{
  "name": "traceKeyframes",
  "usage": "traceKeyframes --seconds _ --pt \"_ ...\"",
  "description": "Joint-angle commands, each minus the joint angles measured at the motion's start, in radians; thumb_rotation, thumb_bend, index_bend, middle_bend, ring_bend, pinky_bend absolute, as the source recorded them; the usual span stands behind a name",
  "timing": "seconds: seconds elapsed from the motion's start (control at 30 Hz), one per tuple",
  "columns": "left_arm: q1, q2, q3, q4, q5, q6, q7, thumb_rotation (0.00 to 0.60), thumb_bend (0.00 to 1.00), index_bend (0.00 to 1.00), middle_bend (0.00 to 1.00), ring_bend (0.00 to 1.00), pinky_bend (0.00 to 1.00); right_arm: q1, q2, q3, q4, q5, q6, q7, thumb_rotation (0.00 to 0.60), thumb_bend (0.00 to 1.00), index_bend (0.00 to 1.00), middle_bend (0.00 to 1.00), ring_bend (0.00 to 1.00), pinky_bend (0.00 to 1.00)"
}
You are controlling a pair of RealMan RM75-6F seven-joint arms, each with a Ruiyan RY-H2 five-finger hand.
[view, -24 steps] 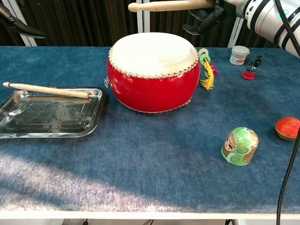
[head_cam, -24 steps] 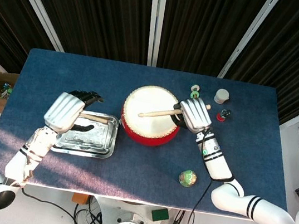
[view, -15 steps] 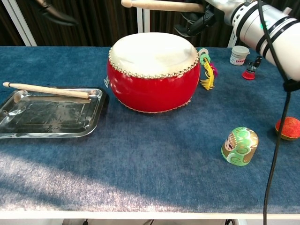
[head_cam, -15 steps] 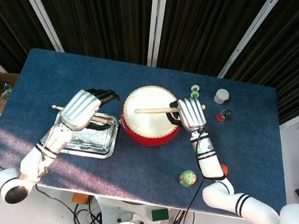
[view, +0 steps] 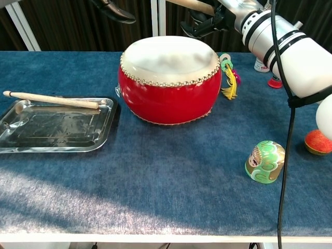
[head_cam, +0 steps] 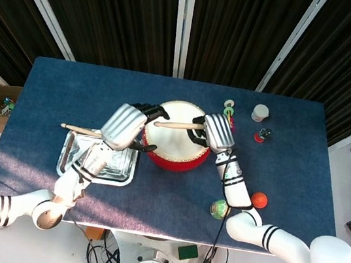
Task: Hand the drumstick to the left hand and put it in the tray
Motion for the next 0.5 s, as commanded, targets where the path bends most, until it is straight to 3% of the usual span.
traceKeyframes --seconds 0.03,0.23,0.5 --pt "-0.024 -0.030 -0.001 0.035 -0.020 -0.003 0.006 0.600 0.10 0.35 0.31 0.39 0.54 0.004 -0.004 -0.001 0.002 0.001 -0.005 0.005 0.600 0.42 1.00 1.00 1.00 1.00" --pt "-0.046 -0.099 -0.008 0.100 -0.016 0.037 -0.026 0.600 0.17 0.44 0.38 0.46 0.62 0.012 -0.010 -0.001 -0.002 0.011 -0.016 -0.001 0.600 0.42 1.00 1.00 1.00 1.00" --pt "-0.077 -0.146 -0.007 0.156 -0.009 0.044 -0.041 0.600 0.20 0.46 0.42 0.50 0.65 0.016 -0.009 0.002 -0.012 0.024 -0.029 0.003 0.600 0.42 1.00 1.00 1.00 1.00"
